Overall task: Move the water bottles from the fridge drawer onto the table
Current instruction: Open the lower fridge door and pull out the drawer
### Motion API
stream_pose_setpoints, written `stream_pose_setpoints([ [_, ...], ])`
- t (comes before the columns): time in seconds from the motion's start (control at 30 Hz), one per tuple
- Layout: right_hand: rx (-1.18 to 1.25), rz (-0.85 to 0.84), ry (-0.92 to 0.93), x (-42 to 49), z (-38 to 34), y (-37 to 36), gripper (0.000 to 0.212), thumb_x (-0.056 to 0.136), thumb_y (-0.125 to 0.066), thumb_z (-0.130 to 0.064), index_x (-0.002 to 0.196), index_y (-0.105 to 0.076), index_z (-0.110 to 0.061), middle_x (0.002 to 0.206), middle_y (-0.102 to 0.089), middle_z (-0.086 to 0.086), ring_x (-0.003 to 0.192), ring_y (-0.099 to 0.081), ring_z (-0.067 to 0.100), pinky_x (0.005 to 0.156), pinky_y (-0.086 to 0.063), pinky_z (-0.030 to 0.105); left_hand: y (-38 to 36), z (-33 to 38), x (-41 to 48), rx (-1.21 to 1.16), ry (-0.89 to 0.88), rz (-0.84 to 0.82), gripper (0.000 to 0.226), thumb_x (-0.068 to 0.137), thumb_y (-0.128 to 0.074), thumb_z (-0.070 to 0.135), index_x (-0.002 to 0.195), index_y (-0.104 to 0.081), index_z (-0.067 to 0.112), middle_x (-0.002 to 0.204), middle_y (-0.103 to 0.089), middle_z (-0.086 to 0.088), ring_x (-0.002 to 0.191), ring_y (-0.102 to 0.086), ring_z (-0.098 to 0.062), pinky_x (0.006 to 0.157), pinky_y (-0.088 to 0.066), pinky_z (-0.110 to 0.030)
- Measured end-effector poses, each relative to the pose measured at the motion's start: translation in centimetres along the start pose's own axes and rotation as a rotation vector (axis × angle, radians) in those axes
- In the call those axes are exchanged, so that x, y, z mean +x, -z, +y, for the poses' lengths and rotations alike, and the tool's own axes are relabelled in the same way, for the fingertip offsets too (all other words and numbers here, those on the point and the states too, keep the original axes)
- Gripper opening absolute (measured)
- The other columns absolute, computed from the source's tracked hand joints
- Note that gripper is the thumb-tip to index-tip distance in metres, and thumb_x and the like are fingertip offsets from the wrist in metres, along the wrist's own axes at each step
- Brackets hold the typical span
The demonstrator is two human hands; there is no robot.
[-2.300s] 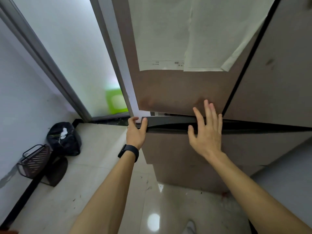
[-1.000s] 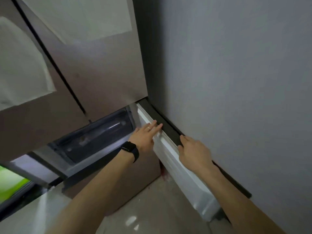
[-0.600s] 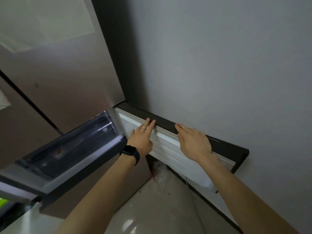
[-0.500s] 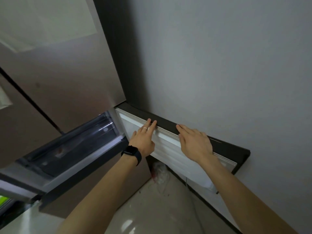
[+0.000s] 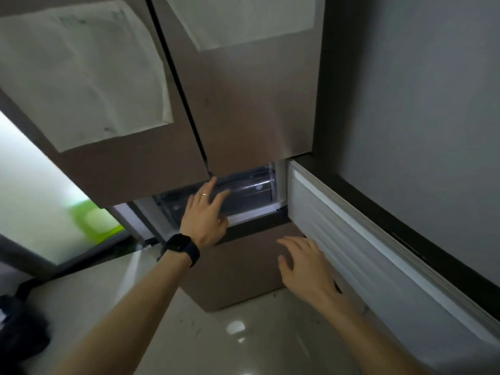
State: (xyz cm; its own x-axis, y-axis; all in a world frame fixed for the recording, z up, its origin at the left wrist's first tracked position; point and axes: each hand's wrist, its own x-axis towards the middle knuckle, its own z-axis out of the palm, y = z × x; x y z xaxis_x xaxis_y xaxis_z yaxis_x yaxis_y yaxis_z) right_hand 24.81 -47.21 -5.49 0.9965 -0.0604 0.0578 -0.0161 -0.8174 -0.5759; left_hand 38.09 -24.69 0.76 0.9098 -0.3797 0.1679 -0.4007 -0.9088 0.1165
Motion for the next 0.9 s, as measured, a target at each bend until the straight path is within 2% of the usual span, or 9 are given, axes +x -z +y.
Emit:
stream_pose_setpoints([
  [0.17, 0.063, -0.197, 0.061, 6.0, -3.8, -4.9, 0.045, 0.099, -0.051, -0.032, 0.143, -0.049, -0.025, 0.143, -0.052, -0.005, 0.135, -0.039, 0.016, 0.111, -0.035, 0.031, 1.7, -7.9, 0.1, 0.164, 0.086, 0.209, 0.079, 0.086, -0.068, 0.024, 0.157, -0.033, 0.023, 0.168, -0.009, -0.011, 0.154, -0.006, -0.037, 0.119, -0.011, -0.064],
  [0.27, 0.171, -0.239, 0.028, 10.5, -5.3, -7.5, 0.043, 0.100, -0.052, -0.032, 0.143, -0.050, -0.025, 0.140, -0.053, -0.006, 0.131, -0.043, 0.014, 0.101, -0.038, 0.026, 1.1, -11.6, 1.3, 0.219, 0.122, 0.295, 0.081, 0.091, -0.064, 0.034, 0.160, -0.022, 0.030, 0.169, -0.004, -0.008, 0.155, -0.001, -0.034, 0.120, -0.005, -0.064],
  [0.4, 0.637, -0.212, -0.282, 17.6, -6.5, -12.4, 0.034, 0.100, -0.055, -0.027, 0.134, -0.054, -0.022, 0.129, -0.060, -0.003, 0.117, -0.056, 0.015, 0.090, -0.044, 0.026, -1.8, -15.4, 3.2, 0.259, 0.102, 0.398, 0.070, 0.099, -0.052, 0.041, 0.160, -0.018, 0.036, 0.170, -0.001, -0.005, 0.155, 0.006, -0.027, 0.120, -0.001, -0.065],
  [0.47, 0.851, -0.163, -0.452, 20.7, -6.6, -15.0, 0.033, 0.099, -0.056, -0.026, 0.132, -0.054, -0.022, 0.127, -0.061, 0.002, 0.111, -0.058, 0.018, 0.093, -0.048, 0.033, -3.6, -16.5, 4.1, 0.283, 0.073, 0.470, 0.066, 0.101, -0.049, 0.042, 0.160, -0.019, 0.035, 0.169, -0.003, -0.005, 0.155, 0.008, -0.025, 0.119, 0.000, -0.067],
  [0.53, 0.982, -0.154, -0.522, 23.1, -6.5, -17.2, 0.037, 0.098, -0.057, -0.026, 0.134, -0.051, -0.022, 0.125, -0.059, 0.002, 0.111, -0.058, 0.019, 0.096, -0.050, 0.037, -5.0, -17.4, 5.1, 0.319, 0.041, 0.546, 0.062, 0.104, -0.044, 0.044, 0.160, -0.019, 0.035, 0.168, -0.002, -0.003, 0.154, 0.013, -0.023, 0.117, 0.003, -0.066],
  [0.67, 1.109, -0.102, -0.520, 27.1, -6.2, -19.9, 0.035, 0.097, -0.061, -0.025, 0.130, -0.048, -0.023, 0.111, -0.059, -0.003, 0.107, -0.058, 0.019, 0.092, -0.052, 0.038, -6.2, -19.4, 6.6, 0.407, -0.014, 0.625, 0.061, 0.108, -0.029, 0.051, 0.157, 0.006, 0.044, 0.159, 0.037, 0.010, 0.146, 0.034, -0.018, 0.115, 0.017, -0.059],
  [0.77, 1.286, -0.088, -0.526, 29.7, -5.5, -21.1, 0.037, 0.097, -0.062, -0.030, 0.132, -0.052, -0.022, 0.118, -0.062, 0.001, 0.109, -0.060, 0.020, 0.083, -0.051, 0.036, -6.6, -19.7, 7.2, 0.425, -0.020, 0.672, 0.061, 0.107, -0.023, 0.054, 0.154, 0.016, 0.045, 0.152, 0.046, 0.015, 0.142, 0.040, -0.016, 0.112, 0.025, -0.054],
  [0.83, 1.406, -0.123, -0.507, 31.3, -4.9, -21.6, 0.027, 0.097, -0.060, -0.034, 0.120, -0.060, -0.019, 0.110, -0.065, 0.000, 0.091, -0.064, 0.015, 0.071, -0.050, 0.033, -6.9, -19.7, 7.4, 0.419, -0.006, 0.695, 0.060, 0.107, -0.021, 0.054, 0.153, 0.017, 0.046, 0.150, 0.047, 0.016, 0.141, 0.042, -0.016, 0.112, 0.025, -0.053],
  [0.9, 1.604, -0.108, -0.508, 32.4, -5.1, -21.8, 0.017, 0.098, -0.059, -0.033, 0.099, -0.064, -0.017, 0.090, -0.066, 0.001, 0.064, -0.061, 0.012, 0.059, -0.048, 0.030, -7.2, -19.8, 7.5, 0.417, -0.003, 0.708, 0.059, 0.106, -0.019, 0.054, 0.153, 0.017, 0.045, 0.151, 0.047, 0.015, 0.141, 0.040, -0.017, 0.112, 0.023, -0.055],
])
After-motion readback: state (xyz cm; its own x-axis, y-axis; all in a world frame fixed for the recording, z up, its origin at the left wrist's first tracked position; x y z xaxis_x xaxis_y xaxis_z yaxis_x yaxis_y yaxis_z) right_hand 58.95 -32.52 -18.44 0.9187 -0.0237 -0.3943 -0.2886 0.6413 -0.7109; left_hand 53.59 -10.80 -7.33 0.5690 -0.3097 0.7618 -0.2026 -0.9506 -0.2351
